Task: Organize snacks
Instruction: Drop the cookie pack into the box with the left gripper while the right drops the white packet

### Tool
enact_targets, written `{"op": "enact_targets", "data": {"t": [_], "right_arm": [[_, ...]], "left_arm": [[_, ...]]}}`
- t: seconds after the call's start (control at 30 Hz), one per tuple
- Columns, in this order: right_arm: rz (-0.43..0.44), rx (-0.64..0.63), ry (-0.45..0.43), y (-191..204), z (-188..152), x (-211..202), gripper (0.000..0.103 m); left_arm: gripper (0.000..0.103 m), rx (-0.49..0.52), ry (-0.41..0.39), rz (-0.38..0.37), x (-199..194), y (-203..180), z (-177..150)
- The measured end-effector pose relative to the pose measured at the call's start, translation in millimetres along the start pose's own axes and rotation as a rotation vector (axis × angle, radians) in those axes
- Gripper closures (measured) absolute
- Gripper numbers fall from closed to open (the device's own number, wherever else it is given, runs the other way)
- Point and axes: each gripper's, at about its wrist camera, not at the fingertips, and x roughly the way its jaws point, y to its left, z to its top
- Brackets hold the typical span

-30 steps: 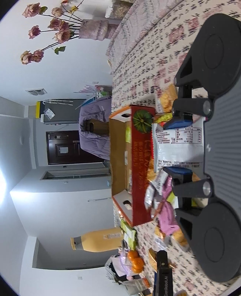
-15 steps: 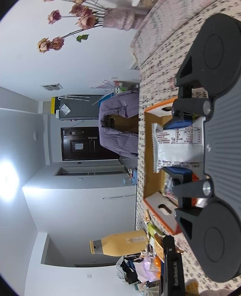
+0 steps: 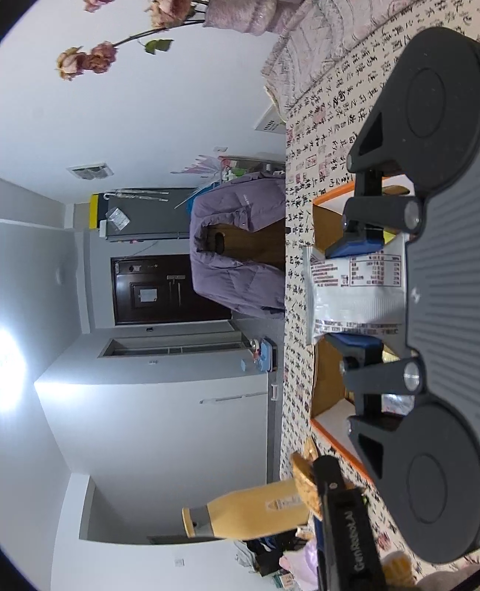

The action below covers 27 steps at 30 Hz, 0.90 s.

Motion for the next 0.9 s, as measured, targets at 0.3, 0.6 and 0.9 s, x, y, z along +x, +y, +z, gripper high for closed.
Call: {"op": "enact_targets", "data": {"t": [0.3, 0.6, 0.9], "right_arm": [[-0.038, 0.006, 0.109, -21.0, -30.6, 56.2, 0.063], [-0.040, 0.040, 0.154, -24.6, -38.3, 58.2, 0.054], [-0.040, 0.092, 0.094, -36.4, -34.0, 39.0, 0.000]], "left_arm": [[0.051, 0.004, 0.045, 0.038, 47.9, 6.4, -21.2], [0.042, 0.022, 0.068, 0.025, 55.2, 7.3, -33.8], [0.000, -0.067, 0.009, -0.003, 42.7, 20.8, -31.8]]}}
